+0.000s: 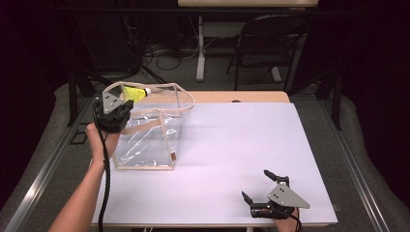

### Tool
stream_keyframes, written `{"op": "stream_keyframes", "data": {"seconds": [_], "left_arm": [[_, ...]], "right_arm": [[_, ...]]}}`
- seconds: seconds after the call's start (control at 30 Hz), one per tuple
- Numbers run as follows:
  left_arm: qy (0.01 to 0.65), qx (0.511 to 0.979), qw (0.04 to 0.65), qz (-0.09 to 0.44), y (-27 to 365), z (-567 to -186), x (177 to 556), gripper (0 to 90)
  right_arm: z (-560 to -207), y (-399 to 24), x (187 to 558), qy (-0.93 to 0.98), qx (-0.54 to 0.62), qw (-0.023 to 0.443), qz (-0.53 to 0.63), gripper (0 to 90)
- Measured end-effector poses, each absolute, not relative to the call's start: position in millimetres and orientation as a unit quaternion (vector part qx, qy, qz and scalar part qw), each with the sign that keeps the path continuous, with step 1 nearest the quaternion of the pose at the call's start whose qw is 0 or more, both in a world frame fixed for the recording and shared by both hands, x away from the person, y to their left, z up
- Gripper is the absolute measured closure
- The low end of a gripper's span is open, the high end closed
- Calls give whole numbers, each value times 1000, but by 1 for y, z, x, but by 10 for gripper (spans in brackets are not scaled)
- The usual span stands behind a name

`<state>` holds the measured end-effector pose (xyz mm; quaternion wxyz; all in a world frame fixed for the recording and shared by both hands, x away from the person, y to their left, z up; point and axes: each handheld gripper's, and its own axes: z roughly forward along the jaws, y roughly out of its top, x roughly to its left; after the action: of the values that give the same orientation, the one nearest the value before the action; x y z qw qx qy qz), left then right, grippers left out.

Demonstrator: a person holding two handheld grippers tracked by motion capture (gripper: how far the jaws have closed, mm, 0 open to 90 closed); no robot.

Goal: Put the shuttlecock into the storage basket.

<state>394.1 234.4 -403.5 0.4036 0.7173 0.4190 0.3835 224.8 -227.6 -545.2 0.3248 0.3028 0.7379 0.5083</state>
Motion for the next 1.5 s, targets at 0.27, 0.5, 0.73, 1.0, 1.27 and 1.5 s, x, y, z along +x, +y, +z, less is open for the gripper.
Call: {"op": "stream_keyframes", "data": {"seconds": [0.27, 0.5, 0.73, 1.0, 1.27, 1.5], "left_arm": [[422, 720, 401, 377, 234, -404, 398, 900], [425, 726, 394, 370, 233, -405, 400, 900], [430, 729, 391, 362, 233, -406, 404, 899], [430, 735, 384, 357, 230, -406, 408, 897], [435, 740, 374, 350, 228, -407, 415, 892], [439, 738, 375, 349, 227, -407, 420, 674]], "right_arm": [[-545, -228, 225, 738, 303, 325, 508, 22], [-545, -228, 225, 738, 302, 324, 508, 22], [-545, -227, 225, 739, 302, 323, 507, 22], [-545, -227, 225, 740, 302, 323, 507, 22], [-546, -227, 225, 740, 302, 322, 507, 22], [-546, -227, 225, 740, 302, 322, 507, 22]]}}
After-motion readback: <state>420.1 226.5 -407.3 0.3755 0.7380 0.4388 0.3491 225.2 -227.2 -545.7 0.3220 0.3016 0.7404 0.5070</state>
